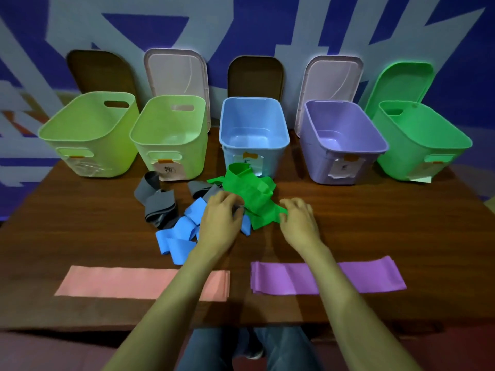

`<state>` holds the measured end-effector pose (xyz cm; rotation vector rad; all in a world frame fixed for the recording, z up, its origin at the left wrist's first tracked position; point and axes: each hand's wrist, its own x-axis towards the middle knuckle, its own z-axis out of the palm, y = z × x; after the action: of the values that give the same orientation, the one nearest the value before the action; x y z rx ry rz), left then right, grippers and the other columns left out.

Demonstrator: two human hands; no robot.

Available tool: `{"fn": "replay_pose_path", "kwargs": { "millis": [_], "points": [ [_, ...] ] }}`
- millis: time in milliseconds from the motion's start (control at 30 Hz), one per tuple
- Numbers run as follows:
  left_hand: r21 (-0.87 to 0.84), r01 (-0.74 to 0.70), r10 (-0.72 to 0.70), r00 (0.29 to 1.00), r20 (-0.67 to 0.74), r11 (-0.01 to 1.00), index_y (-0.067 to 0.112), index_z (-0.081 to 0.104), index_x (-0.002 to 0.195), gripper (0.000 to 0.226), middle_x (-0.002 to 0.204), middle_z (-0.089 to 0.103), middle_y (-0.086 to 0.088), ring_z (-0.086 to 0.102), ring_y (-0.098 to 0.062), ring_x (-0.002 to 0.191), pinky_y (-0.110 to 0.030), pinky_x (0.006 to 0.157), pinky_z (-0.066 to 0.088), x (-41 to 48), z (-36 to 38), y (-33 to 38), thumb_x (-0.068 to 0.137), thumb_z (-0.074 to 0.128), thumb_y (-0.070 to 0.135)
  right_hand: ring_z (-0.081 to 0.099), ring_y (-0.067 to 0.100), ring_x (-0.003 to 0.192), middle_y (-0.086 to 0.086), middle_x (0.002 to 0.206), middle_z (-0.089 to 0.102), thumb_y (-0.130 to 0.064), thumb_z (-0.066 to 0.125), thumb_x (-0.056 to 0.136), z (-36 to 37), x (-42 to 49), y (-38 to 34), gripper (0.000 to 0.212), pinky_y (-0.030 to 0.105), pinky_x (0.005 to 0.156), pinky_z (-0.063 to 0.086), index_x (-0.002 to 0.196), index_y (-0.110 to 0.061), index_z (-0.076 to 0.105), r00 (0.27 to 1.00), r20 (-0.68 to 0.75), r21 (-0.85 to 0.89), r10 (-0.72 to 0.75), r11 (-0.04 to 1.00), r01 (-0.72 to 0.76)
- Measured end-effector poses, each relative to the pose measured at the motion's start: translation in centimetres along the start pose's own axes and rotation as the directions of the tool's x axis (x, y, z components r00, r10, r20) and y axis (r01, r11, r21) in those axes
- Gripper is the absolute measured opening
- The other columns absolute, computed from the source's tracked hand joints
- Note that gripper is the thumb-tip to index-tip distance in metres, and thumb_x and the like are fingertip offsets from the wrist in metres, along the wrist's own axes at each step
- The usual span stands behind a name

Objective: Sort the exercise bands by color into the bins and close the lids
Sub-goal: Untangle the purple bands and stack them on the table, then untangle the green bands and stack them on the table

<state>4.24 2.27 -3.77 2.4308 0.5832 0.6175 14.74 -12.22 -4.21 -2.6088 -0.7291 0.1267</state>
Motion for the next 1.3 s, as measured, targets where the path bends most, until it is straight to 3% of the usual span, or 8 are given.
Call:
{"fn": "replay_pose_path", "kwargs": {
  "millis": [133,333,467,633,800,900,1133,1300],
  "points": [
    [0.052,0.027,-0.029,0.998,0.046,0.998,0.007,0.065,0.104,0.021,0.106,0.058,-0.013,0.052,-0.033,0.103,-0.041,0.087,0.043,1.7,2.2,-1.3,0.085,0.064,0.015,0.026,0.03,0.134,0.009,0.148,0.03,-0.019,0.049,0.094,1.7,1.7,1.7,0.05,0.037,0.109,0.027,0.142,-0.018,0.035,0.988,0.078,-0.03,0.13,0.991,-0.128],
    [0.074,0.011,-0.016,0.997,0.07,0.997,0.004,0.062,0.106,0.023,0.109,0.058,-0.012,0.053,-0.03,0.103,-0.036,0.088,0.042,0.2,5.0,-3.2,0.089,0.061,0.02,0.039,0.031,0.118,0.012,0.121,0.048,-0.019,0.06,0.088,2.1,2.5,2.4,0.026,0.034,0.1,0.032,0.113,-0.014,0.059,0.983,0.016,0.038,0.182,0.982,-0.183],
    [0.055,0.011,-0.018,0.992,0.125,0.998,0.007,0.06,0.113,0.039,0.114,0.057,-0.009,0.052,-0.027,0.106,-0.033,0.092,0.041,-0.4,5.1,-3.4,0.092,0.044,0.036,0.038,0.032,0.116,0.012,0.119,0.046,-0.021,0.056,0.089,1.4,1.9,2.1,0.02,0.033,0.099,0.032,0.108,-0.013,0.06,0.988,0.006,0.015,0.152,0.988,-0.152],
    [-0.032,0.081,-0.072,0.971,0.23,0.996,0.002,0.064,0.104,0.021,0.109,0.059,-0.013,0.053,-0.029,0.106,-0.03,0.087,0.038,1.8,2.4,-2.3,0.09,0.059,0.017,0.057,0.033,0.091,0.009,0.098,0.057,-0.003,0.056,0.08,-3.2,1.3,0.1,0.012,0.04,0.078,0.048,0.086,-0.014,0.057,0.988,-0.157,0.207,0.002,0.978,0.031],
    [-0.075,0.08,-0.079,0.997,0.01,0.994,0.008,0.059,0.095,0.015,0.094,0.047,-0.006,0.051,-0.025,0.091,-0.031,0.076,0.039,3.8,-2.1,2.8,0.083,0.066,0.015,0.06,0.024,0.089,0.005,0.095,0.063,-0.002,0.059,0.08,-10.1,1.1,-3.5,0.018,0.036,0.079,0.048,0.092,-0.014,0.065,0.937,-0.276,0.194,-0.217,0.942,0.275],
    [-0.244,-0.069,0.028,0.985,-0.168,0.967,0.008,0.057,0.101,0.015,0.097,0.047,0.0,0.05,-0.018,0.093,-0.02,0.078,0.034,4.3,-5.5,6.8,0.087,0.062,0.012,0.058,0.023,0.094,0.005,0.099,0.063,-0.006,0.058,0.084,-13.8,0.9,-6.0,0.021,0.032,0.081,0.044,0.099,-0.016,0.068,0.891,-0.32,0.134,-0.323,0.915,0.38],
    [-0.487,-0.286,0.181,0.951,-0.251,0.826,0.024,0.061,0.11,0.026,0.105,0.064,0.013,0.06,-0.006,0.099,-0.028,0.088,0.048,4.0,-11.3,13.3,0.088,0.058,0.036,0.062,0.027,0.09,0.003,0.096,0.068,-0.014,0.058,0.088,-20.2,-1.4,-10.6,0.013,0.039,0.076,0.047,0.101,-0.014,0.057,0.761,-0.523,0.165,-0.383,0.831,0.531],
    [-0.445,-0.368,0.193,0.901,-0.389,0.816,0.023,0.062,0.105,0.015,0.099,0.061,0.011,0.059,-0.009,0.094,-0.036,0.086,0.05,3.5,-14.2,15.7,0.09,0.06,0.023,0.058,0.007,0.083,-0.012,0.087,0.061,-0.01,0.059,0.089,-22.7,-3.5,-11.7,0.008,0.018,0.075,0.045,0.095,-0.014,0.06,0.674,-0.603,0.256,-0.427,0.696,0.67]
  ]
}}
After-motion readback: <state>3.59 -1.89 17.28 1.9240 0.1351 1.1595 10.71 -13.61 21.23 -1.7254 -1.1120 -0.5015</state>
